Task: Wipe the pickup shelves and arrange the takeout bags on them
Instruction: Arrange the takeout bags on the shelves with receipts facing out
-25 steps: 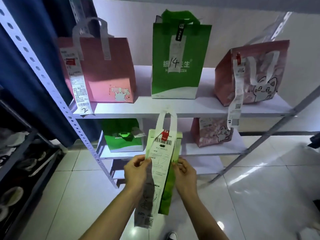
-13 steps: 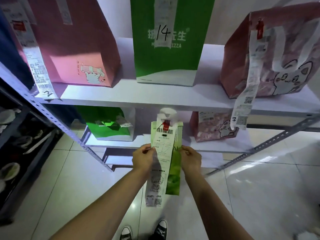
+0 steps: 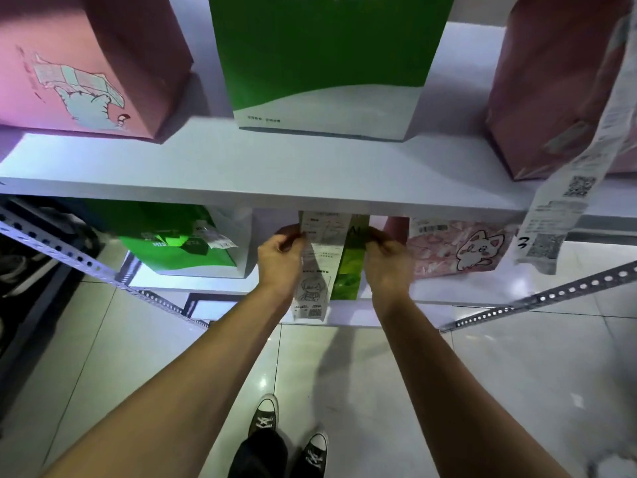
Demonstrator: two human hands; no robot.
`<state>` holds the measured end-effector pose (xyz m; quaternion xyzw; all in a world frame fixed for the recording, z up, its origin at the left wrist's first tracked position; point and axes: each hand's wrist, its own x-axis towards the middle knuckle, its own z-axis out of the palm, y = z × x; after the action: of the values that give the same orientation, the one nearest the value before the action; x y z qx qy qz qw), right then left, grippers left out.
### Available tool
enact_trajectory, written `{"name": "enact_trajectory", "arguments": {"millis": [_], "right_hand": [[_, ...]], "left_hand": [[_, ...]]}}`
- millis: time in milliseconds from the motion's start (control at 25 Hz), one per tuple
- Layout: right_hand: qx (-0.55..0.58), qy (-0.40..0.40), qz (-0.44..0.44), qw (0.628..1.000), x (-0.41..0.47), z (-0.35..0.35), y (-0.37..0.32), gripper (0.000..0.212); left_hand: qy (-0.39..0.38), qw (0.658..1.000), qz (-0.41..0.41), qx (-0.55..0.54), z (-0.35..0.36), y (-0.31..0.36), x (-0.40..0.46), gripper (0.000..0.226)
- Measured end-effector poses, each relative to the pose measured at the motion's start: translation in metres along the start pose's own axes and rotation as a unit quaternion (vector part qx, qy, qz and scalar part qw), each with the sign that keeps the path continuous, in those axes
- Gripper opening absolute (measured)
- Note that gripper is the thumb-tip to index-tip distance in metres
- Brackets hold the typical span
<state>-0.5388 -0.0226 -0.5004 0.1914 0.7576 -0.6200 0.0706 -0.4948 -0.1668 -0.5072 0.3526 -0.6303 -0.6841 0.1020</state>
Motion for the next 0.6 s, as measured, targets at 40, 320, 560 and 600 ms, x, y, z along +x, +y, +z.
{"name": "enact_trajectory", "arguments": {"millis": [40, 320, 560, 600], "right_hand": [[0.007, -0.002, 0.006, 1.000, 0.004, 0.002, 0.001, 0.030], [0.136, -0.053, 0.048, 0.988, 0.022, 0.016, -0.010, 0.039], [0.148, -0.072, 0.023, 0.986, 0.018, 0.011, 0.013, 0.041], [0.137, -0.074, 0.015, 0.988, 0.018, 0.010, 0.016, 0.038]], "left_hand": [[-0.010, 1.000, -0.003, -0.013, 0.003, 0.000, 0.005, 0.027], [0.014, 0.999, 0.020, -0.025, 0.017, 0.011, 0.034, 0.017], [-0.027, 0.995, 0.074, 0.053, 0.014, -0.002, 0.027, 0.023], [-0.033, 0.995, 0.081, 0.049, 0.013, -0.003, 0.025, 0.027]]}}
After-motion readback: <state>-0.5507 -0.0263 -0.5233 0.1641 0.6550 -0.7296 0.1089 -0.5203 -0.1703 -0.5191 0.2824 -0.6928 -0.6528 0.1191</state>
